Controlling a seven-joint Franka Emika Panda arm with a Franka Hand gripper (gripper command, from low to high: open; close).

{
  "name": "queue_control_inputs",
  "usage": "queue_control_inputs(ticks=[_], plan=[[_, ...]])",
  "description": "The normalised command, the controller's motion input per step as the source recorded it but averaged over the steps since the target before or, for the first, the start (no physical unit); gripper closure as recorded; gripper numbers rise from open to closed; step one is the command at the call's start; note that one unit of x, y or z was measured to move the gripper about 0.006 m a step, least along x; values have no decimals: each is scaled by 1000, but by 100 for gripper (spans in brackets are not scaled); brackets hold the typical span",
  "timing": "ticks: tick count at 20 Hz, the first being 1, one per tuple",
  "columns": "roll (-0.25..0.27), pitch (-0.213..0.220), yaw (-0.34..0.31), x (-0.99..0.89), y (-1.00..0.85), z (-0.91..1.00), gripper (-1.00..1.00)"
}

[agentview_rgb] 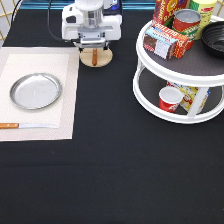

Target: Arrange plate and fork

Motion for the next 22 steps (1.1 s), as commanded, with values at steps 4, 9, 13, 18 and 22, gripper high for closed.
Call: queue_control_inputs(ticks=[4,9,13,18,22], plan=[[0,0,0,-103,34,-259,-100],[-10,0,0,-218,201,-48,-100],[-3,-8,4,-231,144,-111,-100],[0,-22,11,-115,41,-101,-100],[0,-27,12,0,0,-108,-100]])
